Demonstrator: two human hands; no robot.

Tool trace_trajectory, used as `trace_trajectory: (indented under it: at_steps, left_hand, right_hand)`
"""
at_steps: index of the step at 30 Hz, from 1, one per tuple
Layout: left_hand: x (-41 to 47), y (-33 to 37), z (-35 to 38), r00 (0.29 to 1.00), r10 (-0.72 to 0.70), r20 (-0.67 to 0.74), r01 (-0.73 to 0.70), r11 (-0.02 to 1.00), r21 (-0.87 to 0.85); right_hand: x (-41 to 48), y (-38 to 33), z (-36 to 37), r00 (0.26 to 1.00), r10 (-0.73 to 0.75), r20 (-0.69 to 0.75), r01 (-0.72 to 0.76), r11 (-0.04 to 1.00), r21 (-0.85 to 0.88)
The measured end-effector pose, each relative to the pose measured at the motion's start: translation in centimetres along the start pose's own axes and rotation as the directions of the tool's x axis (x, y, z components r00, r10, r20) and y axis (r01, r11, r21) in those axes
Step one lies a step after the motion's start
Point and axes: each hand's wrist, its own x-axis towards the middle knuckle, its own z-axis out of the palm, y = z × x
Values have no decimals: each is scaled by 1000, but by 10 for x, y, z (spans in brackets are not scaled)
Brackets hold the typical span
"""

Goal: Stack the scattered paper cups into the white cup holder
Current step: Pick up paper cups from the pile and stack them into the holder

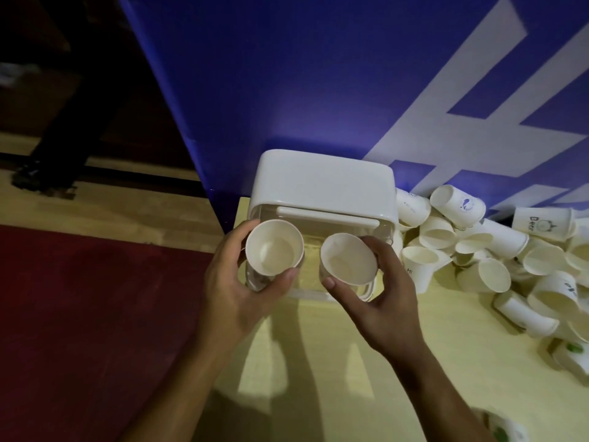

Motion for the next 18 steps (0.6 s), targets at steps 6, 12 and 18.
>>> trace_trajectory:
  at_steps: [6, 12, 18]
  left_hand:
    - [7, -14, 11, 999, -26, 44, 25, 999, 20]
    - [8, -32, 17, 993, -50, 108, 41, 996, 80]
    - [13, -46, 23, 988, -58, 143, 32, 984, 177]
  right_hand:
    - [-2, 1, 4, 999, 39, -23, -39, 999, 12]
    - [-3, 3, 7, 998, 64, -9, -64, 997, 30]
    - [-3, 7, 12, 996, 93, 6, -93, 995, 31]
